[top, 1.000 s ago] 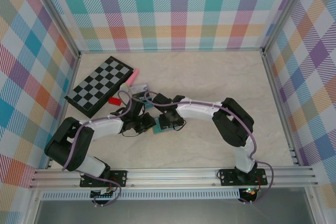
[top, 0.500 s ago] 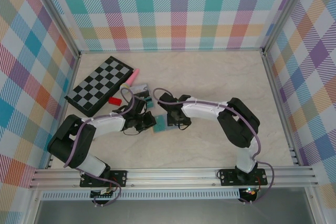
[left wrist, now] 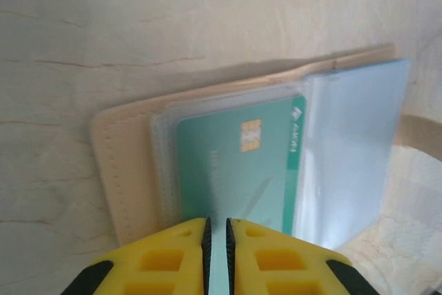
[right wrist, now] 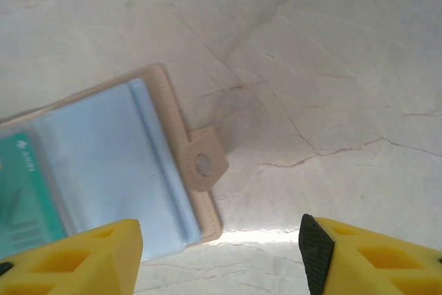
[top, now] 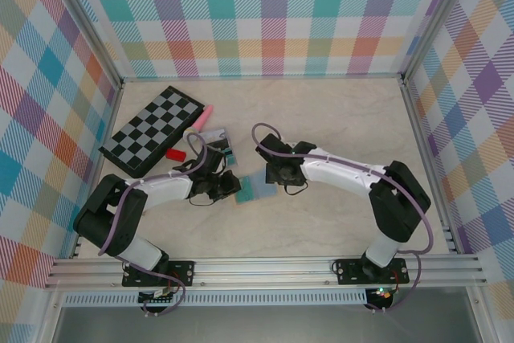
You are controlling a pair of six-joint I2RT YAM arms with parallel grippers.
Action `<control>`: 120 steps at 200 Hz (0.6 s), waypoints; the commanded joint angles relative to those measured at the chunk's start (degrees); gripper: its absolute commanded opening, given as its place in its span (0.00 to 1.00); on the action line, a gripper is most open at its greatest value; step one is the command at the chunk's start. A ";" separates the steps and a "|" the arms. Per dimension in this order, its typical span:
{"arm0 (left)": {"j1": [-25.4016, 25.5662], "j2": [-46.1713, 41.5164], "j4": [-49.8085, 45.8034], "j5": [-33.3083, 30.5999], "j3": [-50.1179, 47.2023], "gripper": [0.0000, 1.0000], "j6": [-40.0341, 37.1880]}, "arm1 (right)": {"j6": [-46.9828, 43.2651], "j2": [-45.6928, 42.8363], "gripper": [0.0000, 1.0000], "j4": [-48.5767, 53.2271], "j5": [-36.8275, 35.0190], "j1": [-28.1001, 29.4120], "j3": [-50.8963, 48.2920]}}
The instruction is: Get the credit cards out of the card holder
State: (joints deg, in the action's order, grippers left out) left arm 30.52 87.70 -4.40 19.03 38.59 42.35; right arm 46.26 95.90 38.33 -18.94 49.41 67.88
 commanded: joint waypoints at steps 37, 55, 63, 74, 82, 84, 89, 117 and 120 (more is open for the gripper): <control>1.48 -3.17 -7.00 -5.73 3.44 0.19 -1.70 | -8.43 -2.67 0.61 -11.40 17.27 -2.11 -2.71; 1.13 -5.29 -7.11 -7.60 2.11 0.19 -0.50 | -11.28 -1.77 0.58 -16.39 26.26 -3.00 -4.15; 0.75 -6.09 -7.18 -8.31 1.31 0.19 -0.12 | -12.36 -1.02 0.54 -18.28 30.96 -3.54 -4.58; 0.12 -7.18 -7.22 -8.84 0.19 0.17 0.44 | -13.06 0.37 0.50 -19.16 34.84 -3.95 -4.42; -0.40 -7.69 -6.76 -8.54 -0.79 0.16 0.92 | -13.48 1.62 0.45 -18.89 36.40 -4.10 -3.80; -0.58 -7.84 -6.52 -8.41 -0.97 0.16 0.99 | -13.54 2.00 0.44 -18.79 36.60 -4.07 -3.63; -0.84 -8.10 -6.03 -7.89 -1.50 0.16 1.14 | -13.73 2.71 0.42 -18.45 36.98 -4.07 -3.17; -1.42 -8.12 -4.62 -6.21 -2.51 0.14 1.92 | -14.16 6.54 0.32 -16.36 36.63 -4.30 -1.01; -1.39 -8.03 -4.45 -5.95 -2.57 0.14 1.92 | -14.21 6.97 0.32 -16.15 36.68 -4.33 -0.76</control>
State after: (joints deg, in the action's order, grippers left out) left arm 29.80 80.27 -9.28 12.36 37.26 43.07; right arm 34.00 99.88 21.96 13.43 45.54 64.53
